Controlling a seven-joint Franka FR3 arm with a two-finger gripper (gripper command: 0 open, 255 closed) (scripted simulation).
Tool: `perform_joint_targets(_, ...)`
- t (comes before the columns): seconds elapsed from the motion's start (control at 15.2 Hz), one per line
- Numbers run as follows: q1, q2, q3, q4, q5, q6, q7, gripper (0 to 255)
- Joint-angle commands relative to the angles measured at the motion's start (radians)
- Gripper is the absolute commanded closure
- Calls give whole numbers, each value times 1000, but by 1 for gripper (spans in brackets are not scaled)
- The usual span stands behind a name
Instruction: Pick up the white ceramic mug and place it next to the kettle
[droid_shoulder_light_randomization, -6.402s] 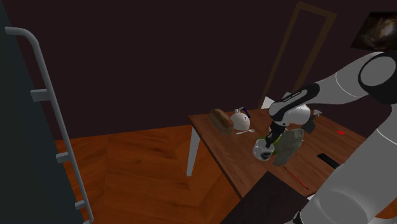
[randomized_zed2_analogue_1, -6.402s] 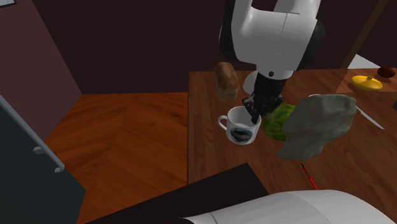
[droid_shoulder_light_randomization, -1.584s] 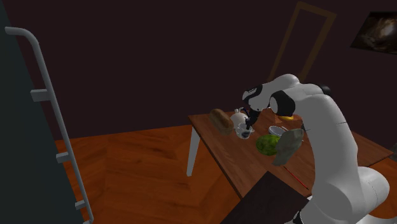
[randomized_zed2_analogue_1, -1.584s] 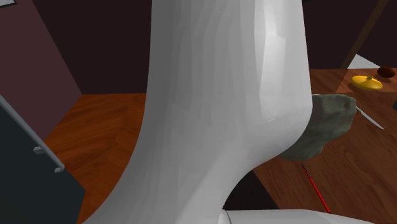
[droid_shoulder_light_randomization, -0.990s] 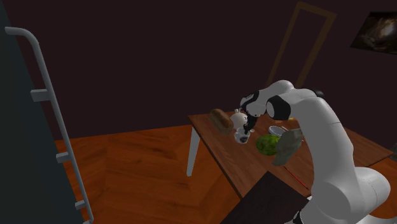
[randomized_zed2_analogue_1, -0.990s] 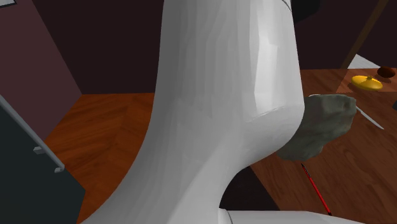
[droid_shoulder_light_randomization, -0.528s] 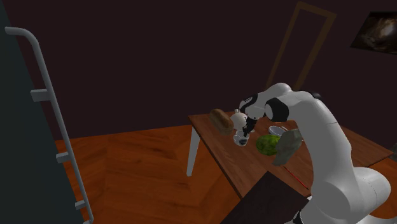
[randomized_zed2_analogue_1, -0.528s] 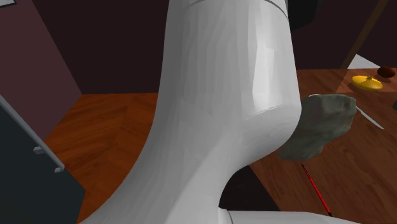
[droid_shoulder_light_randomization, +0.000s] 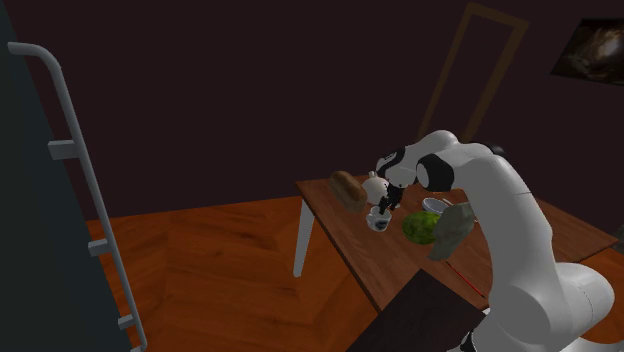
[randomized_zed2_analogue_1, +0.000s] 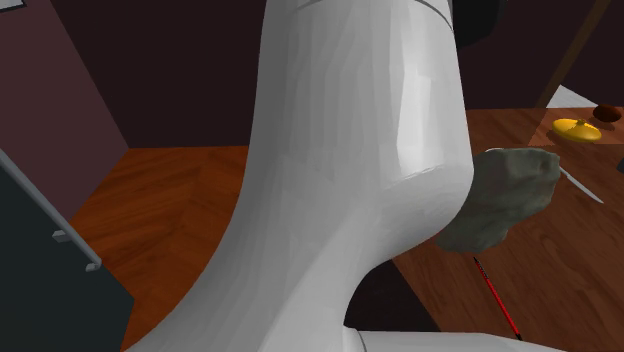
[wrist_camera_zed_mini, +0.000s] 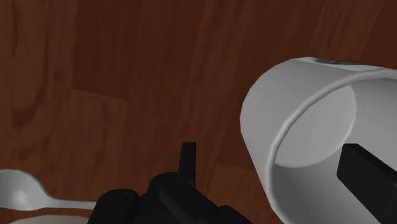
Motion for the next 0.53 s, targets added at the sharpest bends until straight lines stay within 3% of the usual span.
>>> perform_joint_targets(0.0, 0, 0, 0, 0, 0, 0, 0, 0)
perform_joint_targets(0.46, 18, -85, -31, -20, -29, -66, 12, 0)
